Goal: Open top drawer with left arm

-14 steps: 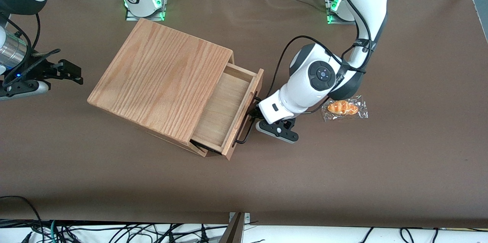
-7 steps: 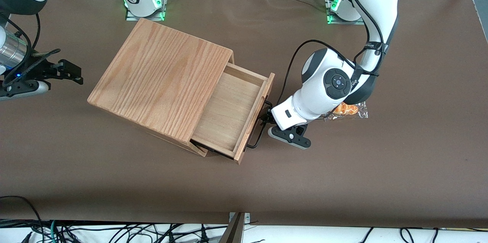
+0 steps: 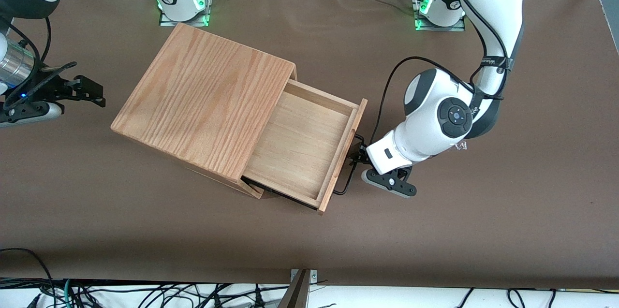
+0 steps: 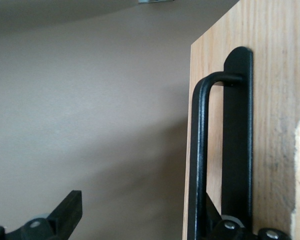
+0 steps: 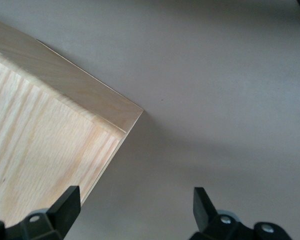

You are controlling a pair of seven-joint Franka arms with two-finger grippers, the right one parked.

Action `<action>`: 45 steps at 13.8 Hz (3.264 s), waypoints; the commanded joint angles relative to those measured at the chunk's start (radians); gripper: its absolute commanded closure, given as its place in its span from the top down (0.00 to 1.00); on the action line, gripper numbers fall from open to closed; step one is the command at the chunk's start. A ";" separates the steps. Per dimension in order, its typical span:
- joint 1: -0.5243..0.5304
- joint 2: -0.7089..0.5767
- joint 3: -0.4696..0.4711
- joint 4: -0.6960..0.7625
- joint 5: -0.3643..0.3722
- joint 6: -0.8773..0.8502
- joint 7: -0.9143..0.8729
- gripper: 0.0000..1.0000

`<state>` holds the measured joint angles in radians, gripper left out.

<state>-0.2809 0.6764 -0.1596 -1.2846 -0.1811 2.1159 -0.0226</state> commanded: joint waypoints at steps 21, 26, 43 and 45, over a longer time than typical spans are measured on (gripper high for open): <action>0.144 -0.132 0.020 0.021 -0.178 -0.252 0.021 1.00; 0.265 -0.225 0.023 0.022 -0.036 -0.413 0.039 1.00; 0.186 -0.667 0.253 -0.380 0.172 -0.481 0.217 1.00; 0.144 -0.699 0.298 -0.416 0.161 -0.484 0.231 1.00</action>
<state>-0.0881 0.0425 0.0936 -1.6167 -0.0341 1.6009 0.1891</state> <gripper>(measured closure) 0.000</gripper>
